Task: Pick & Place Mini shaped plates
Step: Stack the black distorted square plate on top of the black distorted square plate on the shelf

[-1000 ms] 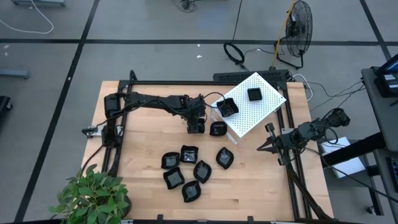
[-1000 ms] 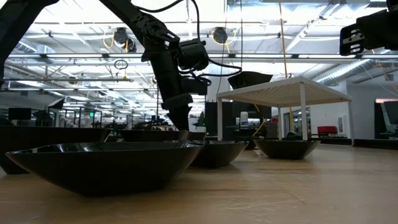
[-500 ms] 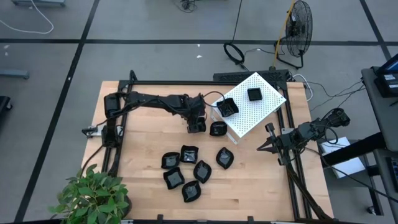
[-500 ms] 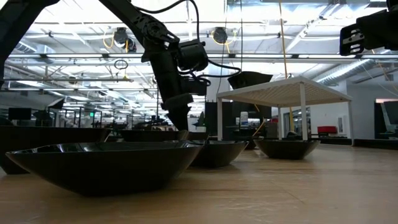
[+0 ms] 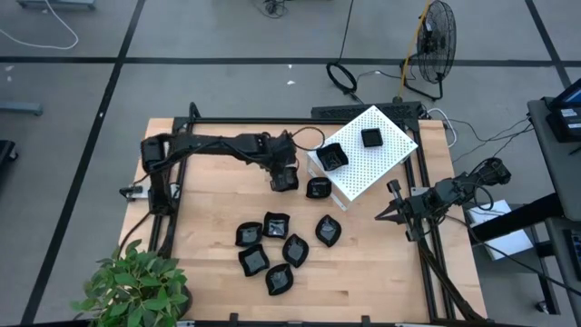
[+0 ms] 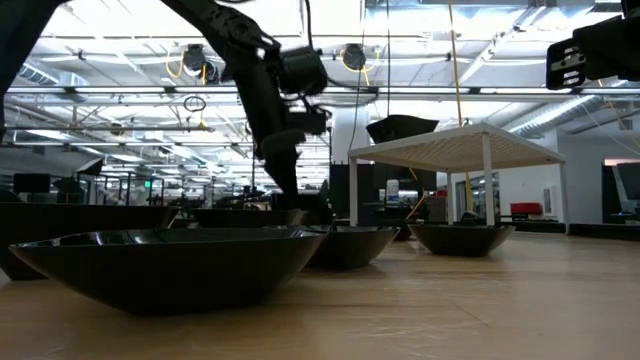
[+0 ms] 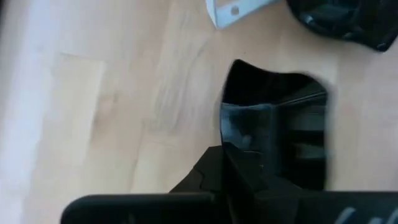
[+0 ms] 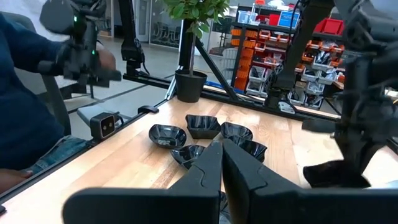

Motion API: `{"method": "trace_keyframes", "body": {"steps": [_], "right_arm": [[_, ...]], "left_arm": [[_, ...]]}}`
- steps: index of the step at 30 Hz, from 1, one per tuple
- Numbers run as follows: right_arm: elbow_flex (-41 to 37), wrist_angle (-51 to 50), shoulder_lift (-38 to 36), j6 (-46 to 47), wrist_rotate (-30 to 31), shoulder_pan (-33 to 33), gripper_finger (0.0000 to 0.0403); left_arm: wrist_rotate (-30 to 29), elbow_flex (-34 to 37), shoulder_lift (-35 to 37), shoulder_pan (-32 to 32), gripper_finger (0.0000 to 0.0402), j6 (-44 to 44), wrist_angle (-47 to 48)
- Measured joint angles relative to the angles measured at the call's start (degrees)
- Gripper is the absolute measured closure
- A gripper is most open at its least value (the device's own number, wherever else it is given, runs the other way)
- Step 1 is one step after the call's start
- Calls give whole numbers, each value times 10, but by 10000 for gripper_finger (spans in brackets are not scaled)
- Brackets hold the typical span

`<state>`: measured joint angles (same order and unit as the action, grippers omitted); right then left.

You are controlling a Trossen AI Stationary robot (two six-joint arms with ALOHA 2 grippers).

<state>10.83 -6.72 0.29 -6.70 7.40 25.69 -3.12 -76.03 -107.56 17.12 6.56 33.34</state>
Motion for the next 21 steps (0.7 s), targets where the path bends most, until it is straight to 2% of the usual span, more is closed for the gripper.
{"method": "trace_keyframes", "body": {"steps": [10, 16, 19, 21], "right_arm": [[0, 0, 0, 0, 0, 0, 403], [0, 0, 0, 0, 0, 0, 403], [0, 0, 0, 0, 0, 0, 403], [0, 0, 0, 0, 0, 0, 403]], "left_arm": [[-35, 0, 147, -17, 396, -65, -11], [-38, 0, 212, -27, 396, -131, -145], [-3, -6, 216, -26, 398, -146, -215], [17, -25, 212, -23, 398, -146, -215]]}}
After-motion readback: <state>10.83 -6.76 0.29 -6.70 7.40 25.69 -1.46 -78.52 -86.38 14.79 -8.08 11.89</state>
